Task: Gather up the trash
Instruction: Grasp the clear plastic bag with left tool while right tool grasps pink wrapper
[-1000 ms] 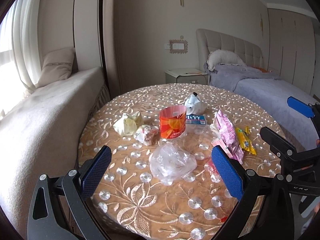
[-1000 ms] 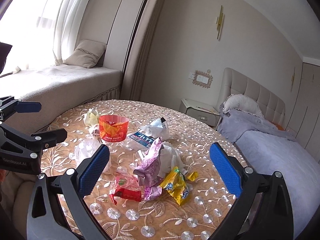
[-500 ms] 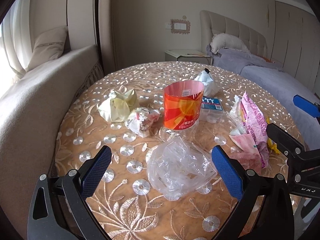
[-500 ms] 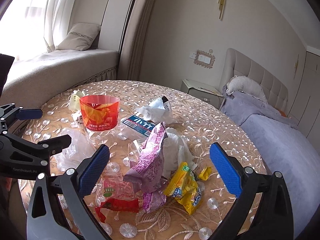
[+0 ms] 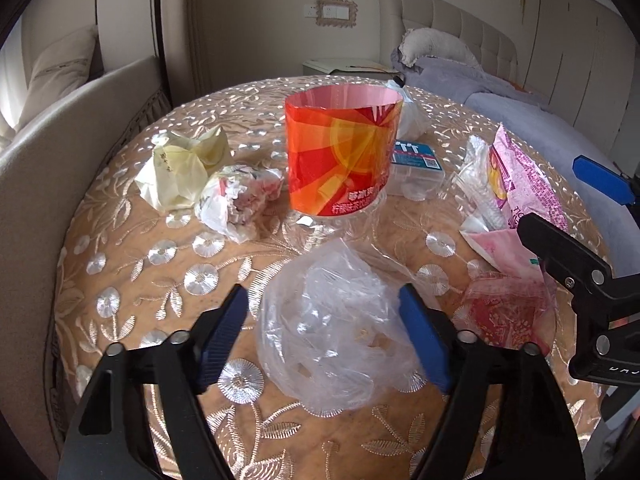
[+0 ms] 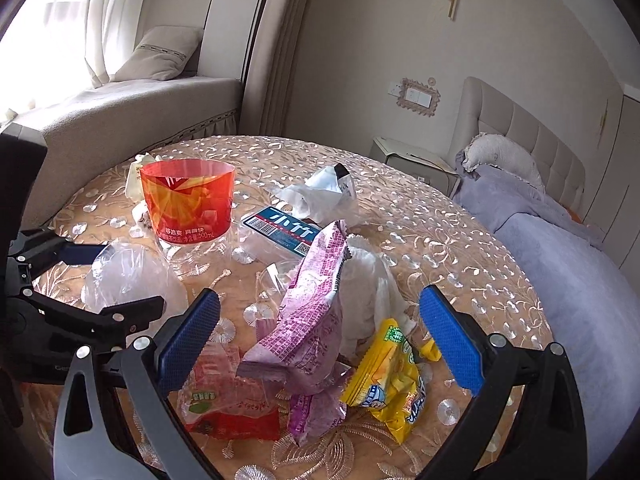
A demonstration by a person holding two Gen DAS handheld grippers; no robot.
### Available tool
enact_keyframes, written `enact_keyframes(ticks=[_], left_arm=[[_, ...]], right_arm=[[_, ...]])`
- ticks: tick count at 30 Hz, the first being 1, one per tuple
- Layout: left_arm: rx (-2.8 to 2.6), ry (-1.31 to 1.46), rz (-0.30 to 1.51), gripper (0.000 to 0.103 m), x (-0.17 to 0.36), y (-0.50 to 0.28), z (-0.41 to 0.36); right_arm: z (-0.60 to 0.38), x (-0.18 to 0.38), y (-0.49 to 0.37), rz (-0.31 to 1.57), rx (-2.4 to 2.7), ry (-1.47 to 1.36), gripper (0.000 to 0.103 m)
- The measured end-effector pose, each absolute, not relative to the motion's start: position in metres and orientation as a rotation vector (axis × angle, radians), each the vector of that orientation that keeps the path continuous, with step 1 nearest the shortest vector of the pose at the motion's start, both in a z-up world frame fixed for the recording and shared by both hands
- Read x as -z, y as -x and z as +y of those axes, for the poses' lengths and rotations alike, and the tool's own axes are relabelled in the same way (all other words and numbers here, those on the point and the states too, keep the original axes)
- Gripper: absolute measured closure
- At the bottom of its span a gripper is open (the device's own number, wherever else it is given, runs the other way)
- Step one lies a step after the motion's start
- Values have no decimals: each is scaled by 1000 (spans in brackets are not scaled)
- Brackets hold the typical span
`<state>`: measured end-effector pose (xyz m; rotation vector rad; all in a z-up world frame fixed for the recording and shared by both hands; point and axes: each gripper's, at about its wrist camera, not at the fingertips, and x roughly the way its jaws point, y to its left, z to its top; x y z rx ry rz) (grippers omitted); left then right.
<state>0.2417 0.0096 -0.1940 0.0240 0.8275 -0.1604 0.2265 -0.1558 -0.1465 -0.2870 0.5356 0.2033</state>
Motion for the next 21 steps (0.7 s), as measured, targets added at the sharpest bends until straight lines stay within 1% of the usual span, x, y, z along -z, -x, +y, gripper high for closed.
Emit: enact_keyframes(ticks=[1, 2, 4, 7, 9, 12, 13, 15, 16, 17, 18, 19, 20, 21], left_arm=[[168, -16, 828, 50, 195, -242, 10], [160, -37, 820, 52, 195, -242, 7], [128, -96, 789, 62, 192, -237, 1], [132, -90, 741, 66, 178, -227, 1], [132, -79, 711, 67, 166, -220, 4], [130, -68, 678, 67, 153, -212, 9], [131, -68, 672, 67, 150, -210, 9], [135, -66, 666, 67, 147, -208, 10], [137, -65, 665, 67, 146, -206, 9], [140, -64, 664, 67, 145, -205, 8], [141, -61, 661, 67, 144, -202, 7], [139, -59, 658, 67, 142, -201, 7], [137, -61, 653, 67, 140, -198, 6], [133, -62, 644, 67, 138, -195, 6]], right_arm=[[-156, 147, -227, 537, -205, 286, 4], [-156, 147, -228, 539, -207, 286, 5], [-155, 147, -228, 540, -206, 287, 6], [-155, 146, -230, 539, -202, 293, 6], [-154, 145, -231, 541, -204, 294, 11], [-153, 148, -235, 567, -213, 292, 27], [-153, 151, -238, 584, -217, 290, 36], [-152, 159, -243, 626, -232, 280, 52], [-152, 162, -246, 650, -248, 269, 67], [-153, 165, -248, 670, -263, 251, 74], [-155, 166, -247, 671, -276, 233, 77], [-156, 164, -245, 662, -280, 223, 86], [-157, 161, -242, 644, -278, 218, 90], [-159, 156, -237, 622, -277, 215, 92]])
